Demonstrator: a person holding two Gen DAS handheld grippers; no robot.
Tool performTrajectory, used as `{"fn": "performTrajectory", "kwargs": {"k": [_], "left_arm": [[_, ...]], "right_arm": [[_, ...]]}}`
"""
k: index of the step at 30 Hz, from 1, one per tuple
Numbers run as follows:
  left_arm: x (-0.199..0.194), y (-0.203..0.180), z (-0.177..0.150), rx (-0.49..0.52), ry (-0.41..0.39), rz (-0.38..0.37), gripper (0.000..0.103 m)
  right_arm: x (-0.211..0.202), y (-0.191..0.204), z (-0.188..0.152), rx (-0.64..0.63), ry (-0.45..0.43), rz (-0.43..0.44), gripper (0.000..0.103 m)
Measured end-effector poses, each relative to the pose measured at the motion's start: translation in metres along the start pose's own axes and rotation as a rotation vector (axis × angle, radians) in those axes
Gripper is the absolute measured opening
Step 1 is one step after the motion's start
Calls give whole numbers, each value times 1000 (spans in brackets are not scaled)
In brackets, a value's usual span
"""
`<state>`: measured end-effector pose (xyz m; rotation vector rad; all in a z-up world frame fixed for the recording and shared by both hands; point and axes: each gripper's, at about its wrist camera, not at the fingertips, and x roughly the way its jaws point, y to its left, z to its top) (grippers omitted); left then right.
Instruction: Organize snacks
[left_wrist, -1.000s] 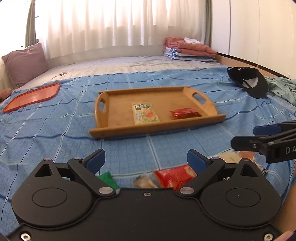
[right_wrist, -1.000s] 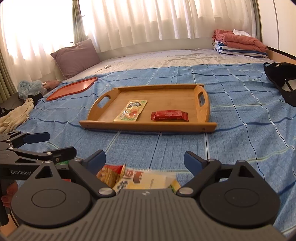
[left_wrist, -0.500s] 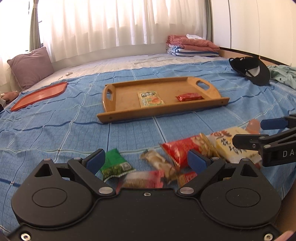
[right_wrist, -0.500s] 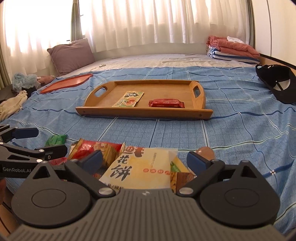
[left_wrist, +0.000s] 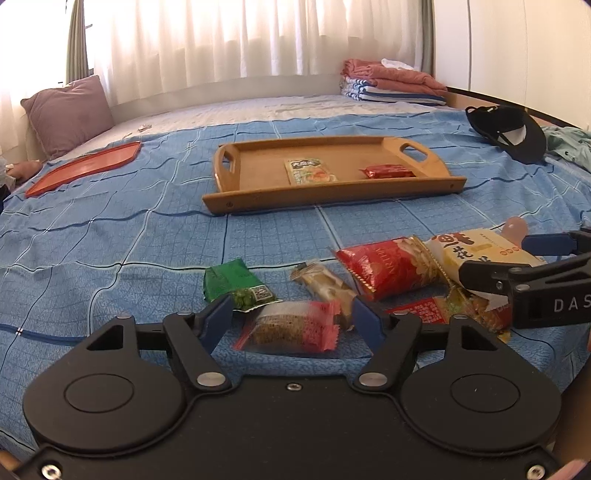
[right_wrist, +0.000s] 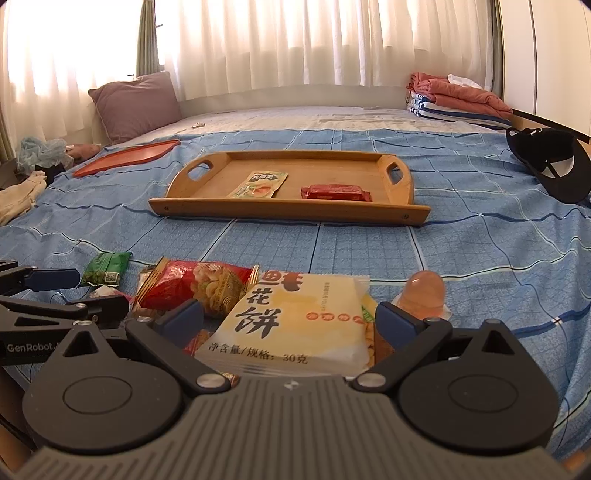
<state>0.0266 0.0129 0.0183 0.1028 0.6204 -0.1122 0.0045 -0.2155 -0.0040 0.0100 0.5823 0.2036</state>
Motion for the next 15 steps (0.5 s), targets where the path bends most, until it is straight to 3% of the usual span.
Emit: {"fn": "performTrajectory", "kwargs": {"k": [7,15], "left_arm": [[7,9,-3,-50,25,6,71],[6,5,-5,-43,14,22,71]], "right_arm": [[4,1,-2,15,3,-22,102],[8,8,-6,-16,2,-41,102]]}}
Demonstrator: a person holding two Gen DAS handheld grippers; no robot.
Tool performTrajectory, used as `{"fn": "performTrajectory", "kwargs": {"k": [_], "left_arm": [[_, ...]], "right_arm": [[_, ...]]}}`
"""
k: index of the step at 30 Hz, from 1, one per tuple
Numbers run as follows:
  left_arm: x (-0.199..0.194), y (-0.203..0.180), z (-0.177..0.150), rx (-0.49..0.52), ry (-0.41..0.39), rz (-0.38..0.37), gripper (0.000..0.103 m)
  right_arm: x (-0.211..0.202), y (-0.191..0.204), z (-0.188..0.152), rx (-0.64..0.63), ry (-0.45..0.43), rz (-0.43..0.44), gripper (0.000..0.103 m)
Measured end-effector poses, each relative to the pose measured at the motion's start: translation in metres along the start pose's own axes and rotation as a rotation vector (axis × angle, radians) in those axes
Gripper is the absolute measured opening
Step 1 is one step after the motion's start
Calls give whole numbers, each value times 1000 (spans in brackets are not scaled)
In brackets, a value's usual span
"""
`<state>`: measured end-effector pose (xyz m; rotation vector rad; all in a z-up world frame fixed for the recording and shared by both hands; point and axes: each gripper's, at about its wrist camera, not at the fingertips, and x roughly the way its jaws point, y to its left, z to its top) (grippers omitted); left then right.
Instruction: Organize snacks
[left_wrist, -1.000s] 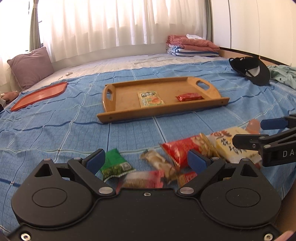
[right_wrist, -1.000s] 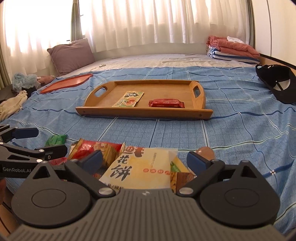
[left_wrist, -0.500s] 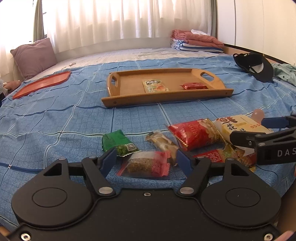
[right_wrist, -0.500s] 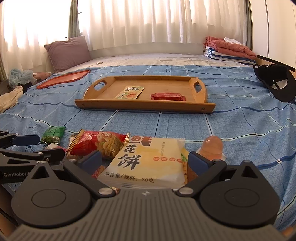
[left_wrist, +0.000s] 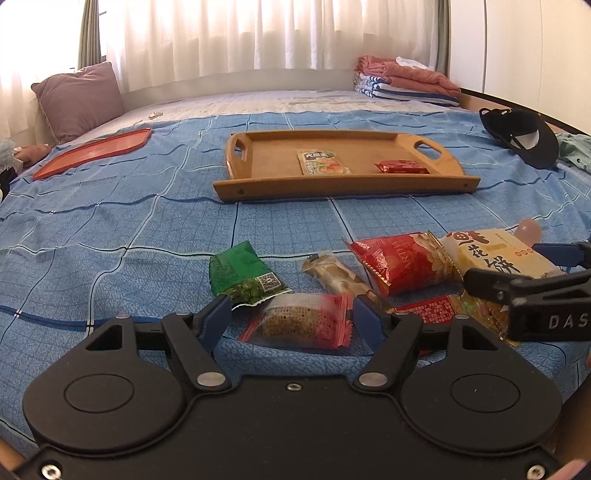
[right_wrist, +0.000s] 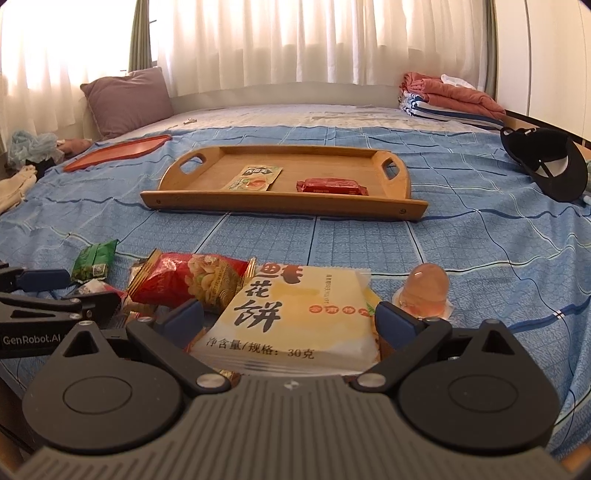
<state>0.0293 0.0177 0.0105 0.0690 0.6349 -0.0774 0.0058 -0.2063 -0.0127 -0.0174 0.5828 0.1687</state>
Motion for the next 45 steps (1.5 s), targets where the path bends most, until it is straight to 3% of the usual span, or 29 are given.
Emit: {"fn": "performTrajectory", "kwargs": {"k": [6,30,32,37,38,42,44,45], "left_arm": [[-14,-3,-6,21,-52,12,71],[13,13,-4,-145,43,-30,73],[13,12,-4,-148,39,-34,62],[7,5,-3,-126,28,-30,58],[5,4,-2,-126,21,-32,51],[-6,-3,3,-86,-23,-22,40],[-10,-5,6,-68,-48,-31,25],[-13,-7,8,-57,-56,-25,25]], "right_arm": [[3,6,-3,-24,-5,-23,100],[5,5,-7,-15,-24,-49,93],[6,6,-7,-16,-24,-48,92],[5,5,-4,-13,-22,-33,89],[4,4,-4,-8,-23,-28,89],[-2,4,-1,-9,-40,-21,89],[-5,4,1,-14,-48,-20,89],[-6,4,2,-18,-53,-20,89]]}}
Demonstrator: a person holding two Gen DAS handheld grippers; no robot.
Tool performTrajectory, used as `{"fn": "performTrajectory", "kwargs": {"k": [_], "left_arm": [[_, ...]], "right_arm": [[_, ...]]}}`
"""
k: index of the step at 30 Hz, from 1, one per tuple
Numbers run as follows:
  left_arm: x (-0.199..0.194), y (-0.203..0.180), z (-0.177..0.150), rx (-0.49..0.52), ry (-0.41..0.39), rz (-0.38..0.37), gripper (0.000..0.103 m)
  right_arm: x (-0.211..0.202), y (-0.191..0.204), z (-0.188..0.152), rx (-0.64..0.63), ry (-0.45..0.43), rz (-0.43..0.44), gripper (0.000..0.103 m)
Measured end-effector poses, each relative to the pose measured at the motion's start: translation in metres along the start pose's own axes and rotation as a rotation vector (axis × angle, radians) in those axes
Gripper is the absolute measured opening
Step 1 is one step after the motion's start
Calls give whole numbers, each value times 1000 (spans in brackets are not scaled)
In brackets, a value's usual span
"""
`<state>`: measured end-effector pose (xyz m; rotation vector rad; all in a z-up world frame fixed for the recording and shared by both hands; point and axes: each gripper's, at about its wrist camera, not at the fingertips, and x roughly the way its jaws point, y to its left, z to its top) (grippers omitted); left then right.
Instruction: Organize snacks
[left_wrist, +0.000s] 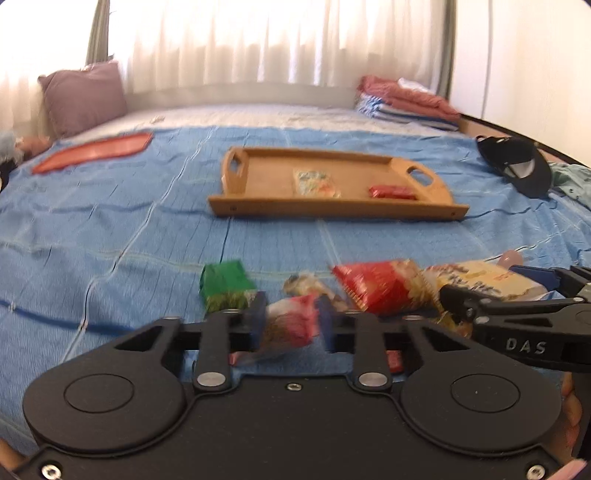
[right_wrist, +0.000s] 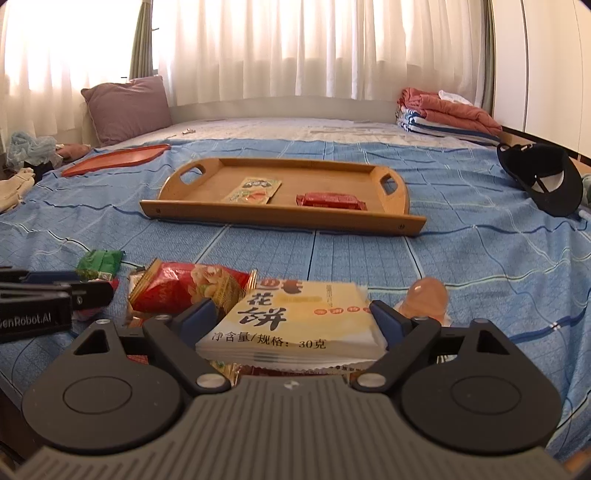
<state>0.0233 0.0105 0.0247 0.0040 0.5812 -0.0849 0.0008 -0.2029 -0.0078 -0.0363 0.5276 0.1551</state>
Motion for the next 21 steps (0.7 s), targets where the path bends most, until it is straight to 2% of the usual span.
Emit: {"fn": "performTrajectory", "kwargs": {"k": [3,6,7,12,13,14,16,21], "left_arm": [[-1,-4,2,29,-3,9,26],[0,1,-2,-20,18,6,38],[2,2,-3,-29,26,7,41],[3,6,-9,-49,32,15,51],[3,7,-9,-57,31,19,58],[3,8,-9,-65,27,24,70],[3,10,-10,-72,23,38,81],[17,20,-11,-131,106,18,81]], "right_arm": [[-3,1,2,-10,-7,-3,89],[-2,0,1,-12,12,-5,90],[-3,-1,0,-6,11,-6,93],[-5,-5,2,21,-14,-6,103],[-5,-5,4,22,-19,-10,103],[-4,-6,6,25,-20,-13,103],[-1,-6,10,33,-4,-20,103],[17,-1,11,4,73,-42,103]]}}
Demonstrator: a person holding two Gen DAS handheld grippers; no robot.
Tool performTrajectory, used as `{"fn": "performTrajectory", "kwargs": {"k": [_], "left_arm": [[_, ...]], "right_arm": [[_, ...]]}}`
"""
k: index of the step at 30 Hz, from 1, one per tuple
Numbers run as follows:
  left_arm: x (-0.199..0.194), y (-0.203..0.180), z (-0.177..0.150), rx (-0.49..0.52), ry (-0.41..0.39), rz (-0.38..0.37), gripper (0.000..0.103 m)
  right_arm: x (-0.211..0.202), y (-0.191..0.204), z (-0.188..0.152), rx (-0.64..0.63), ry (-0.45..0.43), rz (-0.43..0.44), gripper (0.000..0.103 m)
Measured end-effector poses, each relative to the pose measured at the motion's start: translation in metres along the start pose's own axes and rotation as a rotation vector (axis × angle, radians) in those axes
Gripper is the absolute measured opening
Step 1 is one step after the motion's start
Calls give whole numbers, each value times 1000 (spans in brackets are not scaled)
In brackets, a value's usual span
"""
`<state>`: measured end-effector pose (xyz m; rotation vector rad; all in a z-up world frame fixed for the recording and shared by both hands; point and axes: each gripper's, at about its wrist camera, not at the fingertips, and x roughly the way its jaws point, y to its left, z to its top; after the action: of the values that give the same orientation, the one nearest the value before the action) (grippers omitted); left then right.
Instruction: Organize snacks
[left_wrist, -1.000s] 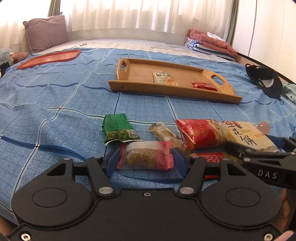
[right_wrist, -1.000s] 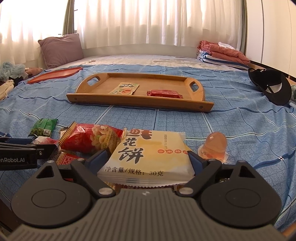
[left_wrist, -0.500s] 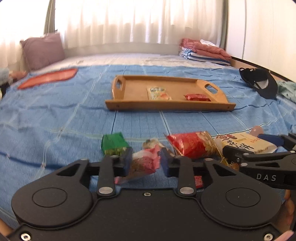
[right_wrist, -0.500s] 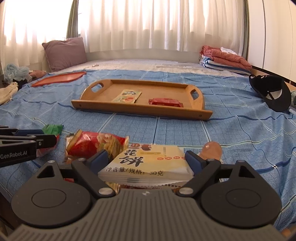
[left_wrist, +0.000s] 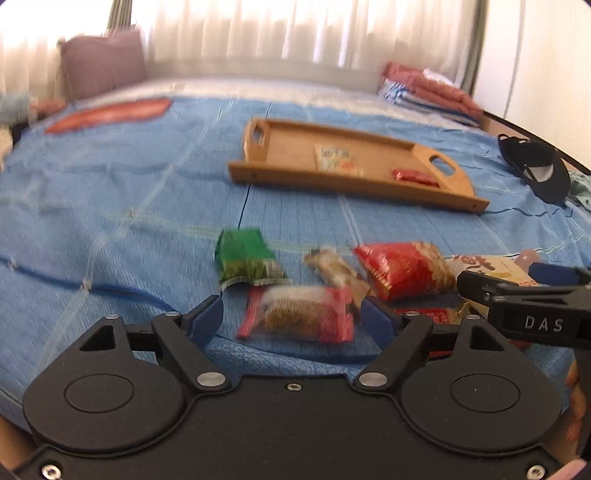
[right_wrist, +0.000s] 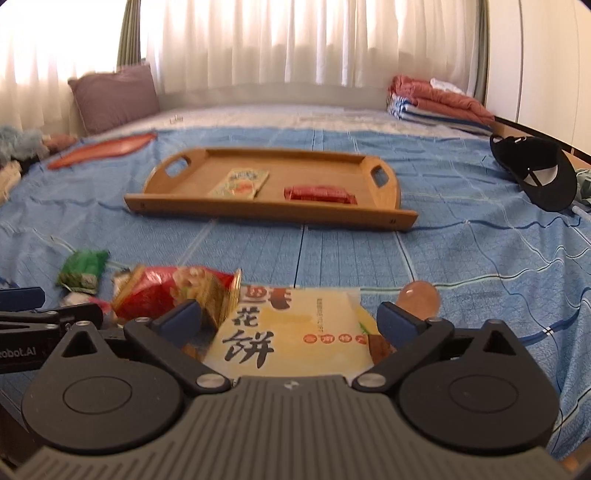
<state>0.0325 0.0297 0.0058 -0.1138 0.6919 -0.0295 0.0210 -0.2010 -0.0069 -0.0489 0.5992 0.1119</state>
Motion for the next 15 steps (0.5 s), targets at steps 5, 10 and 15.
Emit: {"fn": "performTrajectory", "kwargs": {"k": [5,10,15], "left_arm": [[6,3,2,-17,8,-41,61],[4,0,4,-3,20,-64,47],[-4,-9,5,34,-3,-56,45]], "right_arm": [[6,5,-2,-2,22,-5,97],[4,3,-4,14,26,1,79],[-3,-1,-3,25,9,14,78]]}}
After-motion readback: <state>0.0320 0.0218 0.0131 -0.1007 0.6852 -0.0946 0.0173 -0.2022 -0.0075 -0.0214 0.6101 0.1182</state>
